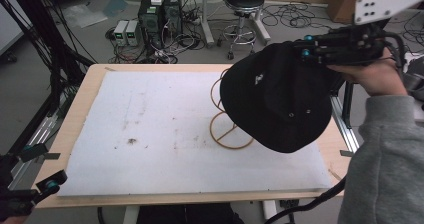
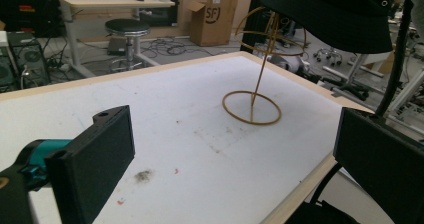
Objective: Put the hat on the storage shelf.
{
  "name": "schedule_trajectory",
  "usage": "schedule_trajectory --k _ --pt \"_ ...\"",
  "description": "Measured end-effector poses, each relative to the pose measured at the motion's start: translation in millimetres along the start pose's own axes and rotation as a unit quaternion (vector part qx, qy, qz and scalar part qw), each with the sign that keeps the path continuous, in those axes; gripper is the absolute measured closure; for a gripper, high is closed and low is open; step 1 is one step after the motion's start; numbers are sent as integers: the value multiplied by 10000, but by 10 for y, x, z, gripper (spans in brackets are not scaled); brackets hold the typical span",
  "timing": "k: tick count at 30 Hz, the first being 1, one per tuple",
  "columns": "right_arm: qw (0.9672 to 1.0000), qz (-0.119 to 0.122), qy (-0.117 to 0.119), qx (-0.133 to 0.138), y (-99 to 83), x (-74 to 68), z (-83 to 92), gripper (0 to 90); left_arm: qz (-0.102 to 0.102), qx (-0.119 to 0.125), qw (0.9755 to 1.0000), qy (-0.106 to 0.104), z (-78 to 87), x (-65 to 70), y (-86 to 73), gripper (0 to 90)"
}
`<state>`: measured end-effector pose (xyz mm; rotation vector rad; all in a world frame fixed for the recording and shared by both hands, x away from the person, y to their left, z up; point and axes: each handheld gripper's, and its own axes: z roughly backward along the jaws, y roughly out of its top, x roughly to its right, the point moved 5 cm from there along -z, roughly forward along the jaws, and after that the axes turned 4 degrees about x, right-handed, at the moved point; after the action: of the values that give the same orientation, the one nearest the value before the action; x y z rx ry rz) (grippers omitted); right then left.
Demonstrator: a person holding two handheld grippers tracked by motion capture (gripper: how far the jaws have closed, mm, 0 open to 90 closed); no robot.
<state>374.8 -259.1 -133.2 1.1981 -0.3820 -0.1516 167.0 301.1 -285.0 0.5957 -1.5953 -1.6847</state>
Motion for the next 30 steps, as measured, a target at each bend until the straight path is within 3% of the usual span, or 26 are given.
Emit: schedule_trajectory --k 15,24,30 --pt "9994 -86 337 49 -29 137 -881 801 69 21 9995 299 278 7 -73 34" --pt "9984 -366 427 21 -204 176 -1212 801 70 29 9993 356 324 16 -85 33" --pt "9969 -568 520 -178 -334 165 -1332 799 71 14 9994 350 319 16 -87 33"
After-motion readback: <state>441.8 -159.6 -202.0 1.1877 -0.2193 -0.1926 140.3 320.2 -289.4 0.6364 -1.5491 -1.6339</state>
